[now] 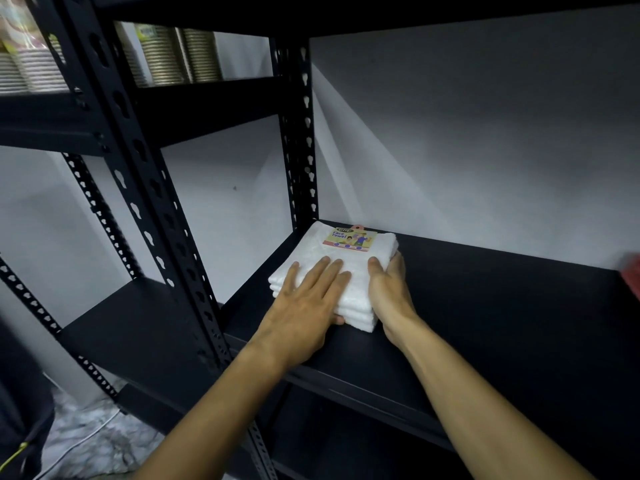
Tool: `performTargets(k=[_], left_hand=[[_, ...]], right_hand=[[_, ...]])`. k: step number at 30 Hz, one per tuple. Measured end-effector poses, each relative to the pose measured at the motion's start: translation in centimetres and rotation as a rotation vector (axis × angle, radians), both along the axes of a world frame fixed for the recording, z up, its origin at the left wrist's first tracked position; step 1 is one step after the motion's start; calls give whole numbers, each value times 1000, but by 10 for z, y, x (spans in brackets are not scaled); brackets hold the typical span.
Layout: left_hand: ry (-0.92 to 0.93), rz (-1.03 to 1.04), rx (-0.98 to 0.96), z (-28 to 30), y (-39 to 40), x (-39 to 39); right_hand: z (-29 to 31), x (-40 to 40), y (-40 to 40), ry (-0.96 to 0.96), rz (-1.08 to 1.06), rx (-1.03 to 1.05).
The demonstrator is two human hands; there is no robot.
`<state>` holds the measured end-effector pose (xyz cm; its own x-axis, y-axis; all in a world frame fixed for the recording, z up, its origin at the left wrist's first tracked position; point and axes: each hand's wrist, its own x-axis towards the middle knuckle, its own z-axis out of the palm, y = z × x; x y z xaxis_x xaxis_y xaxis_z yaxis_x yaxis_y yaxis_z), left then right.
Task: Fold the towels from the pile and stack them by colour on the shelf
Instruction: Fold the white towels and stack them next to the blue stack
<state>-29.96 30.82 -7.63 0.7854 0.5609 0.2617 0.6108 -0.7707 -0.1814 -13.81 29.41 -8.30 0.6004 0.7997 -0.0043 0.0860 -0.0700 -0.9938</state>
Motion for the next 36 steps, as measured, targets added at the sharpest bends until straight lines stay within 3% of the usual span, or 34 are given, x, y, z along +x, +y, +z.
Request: performTargets(k=[7,27,33,36], left_hand=[[91,126,-91,9,25,-20],[126,127,-149,16,44,-37],[-7,63,-195,18,43,-42],[-225,-49,-118,16,29,-36]], right_hand=[[2,-25,34,3,32,-22],[4,-39,53,-35,53,-36],[21,-28,28,-39,121,-60],[30,-14,-4,-154,127,-77]])
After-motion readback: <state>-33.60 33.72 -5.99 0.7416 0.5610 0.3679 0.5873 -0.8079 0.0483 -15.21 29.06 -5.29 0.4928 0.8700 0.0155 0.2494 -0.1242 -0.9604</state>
